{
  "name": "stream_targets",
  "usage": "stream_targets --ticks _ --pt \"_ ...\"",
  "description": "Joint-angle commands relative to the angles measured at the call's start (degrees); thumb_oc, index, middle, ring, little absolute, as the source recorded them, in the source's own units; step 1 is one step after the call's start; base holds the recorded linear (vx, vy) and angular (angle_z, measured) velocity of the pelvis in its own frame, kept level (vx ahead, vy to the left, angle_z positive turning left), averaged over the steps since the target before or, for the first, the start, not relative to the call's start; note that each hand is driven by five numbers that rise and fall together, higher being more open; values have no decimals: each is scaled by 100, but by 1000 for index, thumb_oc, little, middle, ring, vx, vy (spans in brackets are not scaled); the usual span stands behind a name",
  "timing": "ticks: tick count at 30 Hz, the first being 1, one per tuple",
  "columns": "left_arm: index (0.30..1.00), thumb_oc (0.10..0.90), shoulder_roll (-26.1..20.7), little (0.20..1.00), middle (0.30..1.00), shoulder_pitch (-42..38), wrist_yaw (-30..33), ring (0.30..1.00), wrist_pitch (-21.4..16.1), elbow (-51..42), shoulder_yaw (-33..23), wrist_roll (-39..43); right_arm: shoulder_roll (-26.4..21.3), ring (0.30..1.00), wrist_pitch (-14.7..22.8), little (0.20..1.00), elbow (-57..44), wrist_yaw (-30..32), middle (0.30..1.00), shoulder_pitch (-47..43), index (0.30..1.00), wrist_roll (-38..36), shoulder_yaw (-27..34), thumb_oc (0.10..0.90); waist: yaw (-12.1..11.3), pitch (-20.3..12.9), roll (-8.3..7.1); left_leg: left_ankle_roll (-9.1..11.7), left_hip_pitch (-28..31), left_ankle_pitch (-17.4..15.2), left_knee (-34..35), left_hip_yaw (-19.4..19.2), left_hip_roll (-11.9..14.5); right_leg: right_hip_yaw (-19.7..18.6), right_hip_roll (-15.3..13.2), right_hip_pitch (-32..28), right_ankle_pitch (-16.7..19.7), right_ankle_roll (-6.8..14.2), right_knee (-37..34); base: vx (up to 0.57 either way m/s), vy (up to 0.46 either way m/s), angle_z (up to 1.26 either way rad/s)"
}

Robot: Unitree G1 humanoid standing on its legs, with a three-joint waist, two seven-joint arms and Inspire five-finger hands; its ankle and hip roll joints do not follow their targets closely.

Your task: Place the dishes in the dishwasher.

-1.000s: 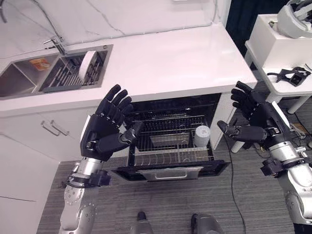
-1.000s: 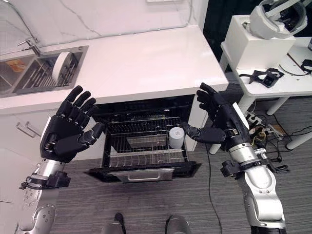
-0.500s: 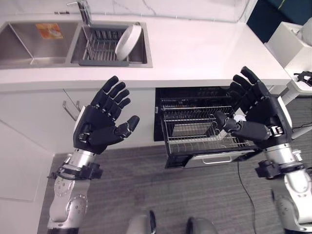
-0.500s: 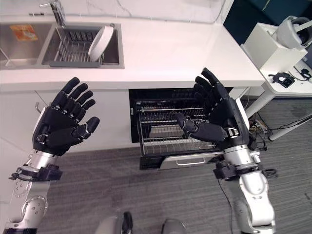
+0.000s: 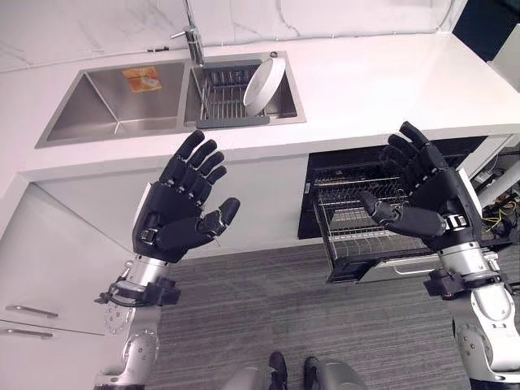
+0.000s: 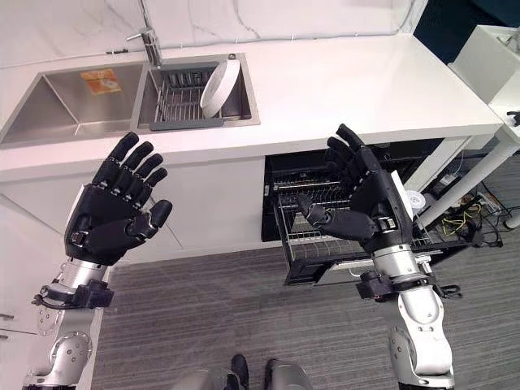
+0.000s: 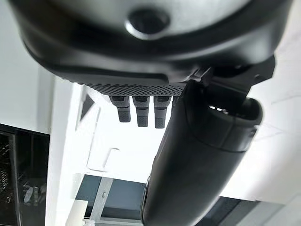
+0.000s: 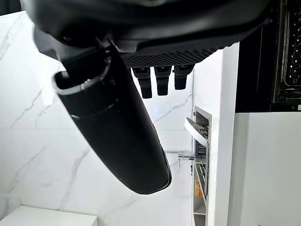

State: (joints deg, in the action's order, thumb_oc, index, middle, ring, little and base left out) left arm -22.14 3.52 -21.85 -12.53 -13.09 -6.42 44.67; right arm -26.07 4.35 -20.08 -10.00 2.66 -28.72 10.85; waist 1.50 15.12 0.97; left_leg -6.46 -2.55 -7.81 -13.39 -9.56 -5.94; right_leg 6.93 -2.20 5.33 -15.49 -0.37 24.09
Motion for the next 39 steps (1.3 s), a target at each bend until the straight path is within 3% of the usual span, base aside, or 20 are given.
stream_targets --ticks 1,2,3,4,6,8,10,13,21,23,26,29,30,32,34,39 --pt "900 800 -97 900 900 -322 -102 900 -424 -615 -34 114 -224 900 543 900 -235 -4 900 -442 900 62 349 800 71 -403 -317 608 167 -588 -538 -435 426 220 167 -514 -63 201 -690 22 -165 13" --pt "900 800 -55 900 900 -227 -172 900 -419 -668 -32 116 -272 900 615 900 -191 -49 900 -357 900 79 402 800 47 -273 -391 776 -373 -374 -1801 -331 515 189 129 -557 -38 60 -690 20 -129 24" --pt "900 800 -34 900 900 -211 -210 900 -398 -694 -15 97 -283 900 626 900 -155 5 900 -362 900 260 400 800 84 -223 -374 784 -560 -300 -1955 -413 742 223 147 -566 -9 39 -690 63 -19 21" --pt "900 800 -72 900 900 -234 -255 900 -433 -697 30 160 -333 900 605 900 -112 112 900 -420 900 230 379 800 101 -198 -369 784 -426 -199 -1348 -567 939 263 119 -588 -26 76 -690 101 107 20" --pt "900 800 -94 900 900 -217 -219 900 -558 -730 50 291 -359 900 551 900 -80 131 900 -488 900 207 348 800 87 -174 -308 838 -238 -54 -380 -520 1031 260 97 -668 -102 154 -690 154 234 11" --pt "900 800 -116 900 900 -180 -285 900 -816 -789 -6 548 -399 900 440 900 -119 98 900 -493 900 248 371 800 66 -202 -100 1028 -703 8 -380 -121 1359 229 268 -699 -185 174 -690 181 299 7" --pt "900 800 6 900 900 -128 -495 900 -1161 -914 -159 515 -454 900 258 900 -172 58 900 -497 900 240 465 800 33 -243 -13 1170 -941 303 -380 69 1560 171 341 -802 -317 134 -690 244 329 -21" --pt "900 800 -56 900 900 -206 -589 900 -1420 -1050 -183 346 -529 900 254 900 -225 48 900 -410 900 196 520 800 90 -313 26 1142 -955 90 -380 -192 1756 333 161 -838 -370 191 -690 232 354 -48" --pt "900 800 -186 900 900 -482 -289 900 -1276 -1218 -302 352 -379 900 413 900 -338 32 900 -246 900 203 712 800 30 -411 17 834 -710 -243 -380 -60 1298 472 -210 -1047 -282 530 -690 243 307 12" --pt "900 800 -195 900 900 -594 -219 900 -1523 -1282 -249 87 -179 900 544 900 -381 481 900 -246 900 227 721 800 -8 -441 -24 582 -588 -444 -380 52 1100 580 -306 -1015 200 775 -651 409 447 64" --pt "900 800 -246 900 900 -810 52 900 -1821 -1593 -198 -476 147 900 333 900 -555 968 900 -180 900 399 638 800 8 -507 -87 316 -501 -648 -380 249 734 371 -246 -677 592 856 389 321 301 43" --pt "900 800 -286 900 900 -916 379 900 -1800 -1637 -94 -830 192 900 331 900 -625 1035 900 -209 900 378 474 800 54 -491 -93 278 -397 -698 -380 202 662 422 -182 -342 615 815 675 127 79 23" --pt "900 800 -343 900 900 -991 568 900 -1753 -1608 -41 -925 190 900 337 900 -619 1017 900 -243 900 371 405 800 60 -486 -82 313 -380 -676 -380 178 679 495 -95 -346 410 745 306 124 -49 -16" --pt "900 800 -404 900 900 -1042 708 900 -1632 -1511 -23 -909 133 900 384 900 -556 866 900 -260 900 327 355 800 108 -425 -67 390 -299 -658 -380 101 728 617 20 -358 345 625 -446 137 -131 -35" --pt "900 800 -419 900 900 -1042 743 900 -1609 -1471 -43 -903 76 900 433 900 -505 828 900 -275 900 275 352 800 140 -373 -64 428 -242 -656 -380 66 762 592 48 -325 340 576 -690 79 -154 -10" --pt "900 800 -373 900 900 -942 827 900 -1670 -1381 64 -1091 155 900 547 900 -441 806 900 -396 900 262 130 800 261 -325 -112 379 -60 -816 -380 -174 707 292 -176 187 513 685 -690 65 -224 -43"
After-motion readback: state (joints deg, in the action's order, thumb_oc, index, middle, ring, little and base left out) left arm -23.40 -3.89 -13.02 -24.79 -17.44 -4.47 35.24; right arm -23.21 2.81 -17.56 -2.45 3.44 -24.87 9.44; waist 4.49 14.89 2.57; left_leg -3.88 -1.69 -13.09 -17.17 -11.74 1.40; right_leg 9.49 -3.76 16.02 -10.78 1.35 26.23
